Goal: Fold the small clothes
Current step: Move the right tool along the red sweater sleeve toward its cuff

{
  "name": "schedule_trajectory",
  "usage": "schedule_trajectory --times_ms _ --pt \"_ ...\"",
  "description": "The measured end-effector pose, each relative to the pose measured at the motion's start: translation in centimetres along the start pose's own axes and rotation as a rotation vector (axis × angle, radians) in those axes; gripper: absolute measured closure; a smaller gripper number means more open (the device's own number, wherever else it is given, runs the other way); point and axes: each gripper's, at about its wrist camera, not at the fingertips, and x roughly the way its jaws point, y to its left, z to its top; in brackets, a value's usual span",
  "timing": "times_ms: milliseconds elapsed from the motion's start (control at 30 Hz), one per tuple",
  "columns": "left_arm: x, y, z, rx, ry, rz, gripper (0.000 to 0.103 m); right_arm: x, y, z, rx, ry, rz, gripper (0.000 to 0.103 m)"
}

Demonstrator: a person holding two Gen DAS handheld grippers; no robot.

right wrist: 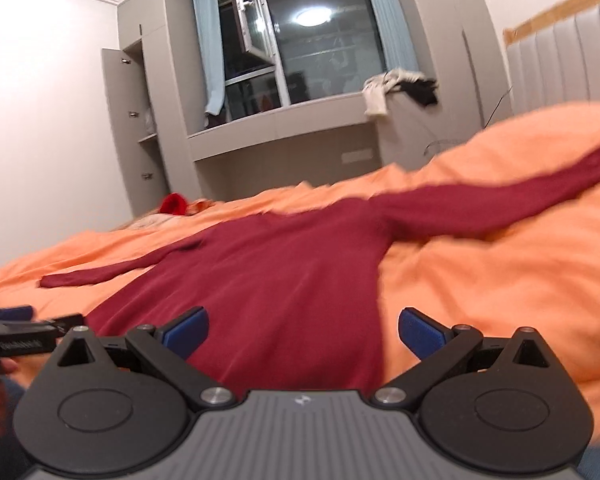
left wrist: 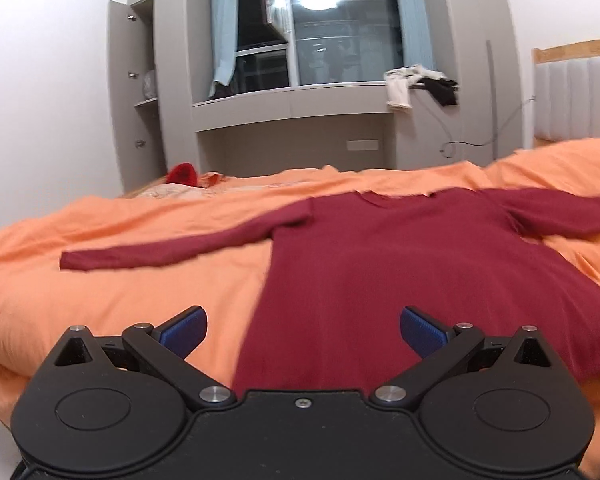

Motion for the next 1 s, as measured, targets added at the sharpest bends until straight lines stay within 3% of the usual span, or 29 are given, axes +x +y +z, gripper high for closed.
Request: schedule_trajectory --times_ms 167,333,733,1000 --pt "3.0 -1.2 3.6 0.009 -0.004 0.026 0.000 1.4 -1.1 3.3 -0.014 -0.021 -0.092 0.000" --pt "6.7 -1.8 5.8 -0.026 0.041 -0.012 0.000 3.9 -2.5 5.2 -0.022 -0.043 -0.141 0.000" --pt "14.6 -4.7 7.9 0.031 0.097 -0.041 0.000 11.2 -6.5 7.8 -0.040 0.013 -0.261 0.000" --pt "18.8 -5.1 7.1 0.007 0.147 -0.060 0.000 15.4 -9.4 8.4 -0.068 0.066 -0.364 0.000"
